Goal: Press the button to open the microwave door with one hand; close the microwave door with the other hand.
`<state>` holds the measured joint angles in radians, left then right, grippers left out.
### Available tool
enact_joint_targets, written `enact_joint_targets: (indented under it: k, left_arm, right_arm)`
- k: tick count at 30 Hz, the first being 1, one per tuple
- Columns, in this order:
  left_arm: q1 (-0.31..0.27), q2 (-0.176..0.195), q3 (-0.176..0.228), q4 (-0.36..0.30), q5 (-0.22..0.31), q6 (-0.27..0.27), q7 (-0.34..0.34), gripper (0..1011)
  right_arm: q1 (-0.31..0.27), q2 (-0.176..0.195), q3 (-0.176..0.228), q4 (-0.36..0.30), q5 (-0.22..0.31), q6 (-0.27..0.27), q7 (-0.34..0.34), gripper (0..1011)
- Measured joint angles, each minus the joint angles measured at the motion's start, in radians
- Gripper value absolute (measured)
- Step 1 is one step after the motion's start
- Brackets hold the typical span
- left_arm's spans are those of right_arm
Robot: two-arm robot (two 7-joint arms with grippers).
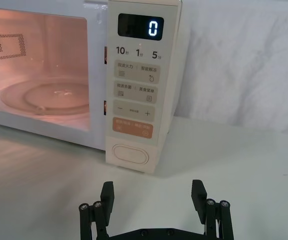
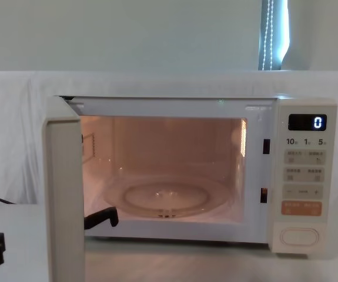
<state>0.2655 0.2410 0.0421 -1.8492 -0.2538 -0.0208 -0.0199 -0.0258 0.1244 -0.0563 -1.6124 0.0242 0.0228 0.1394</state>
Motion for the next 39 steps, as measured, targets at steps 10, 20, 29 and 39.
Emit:
enact_joint_targets:
  k: [10,20,29,39]
  left_arm:
    - [0.0,0.0,0.0,0.0,0.0,0.0,0.0,449]
    - [0.0,0.0,0.0,0.0,0.0,0.0,0.0,129]
    - [0.0,0.0,0.0,0.0,0.0,0.0,0.0,0]
    - [0.0,0.0,0.0,0.0,0.0,0.0,0.0,0]
  right_arm:
    - [0.0,0.0,0.0,0.0,0.0,0.0,0.0,1002]
    - [0.0,0.0,0.0,0.0,0.0,0.0,0.0,1002]
    - [0.0,0.0,0.0,0.0,0.0,0.0,0.0,1002]
    - [0.0,0.0,0.0,0.0,0.0,0.0,0.0,1002]
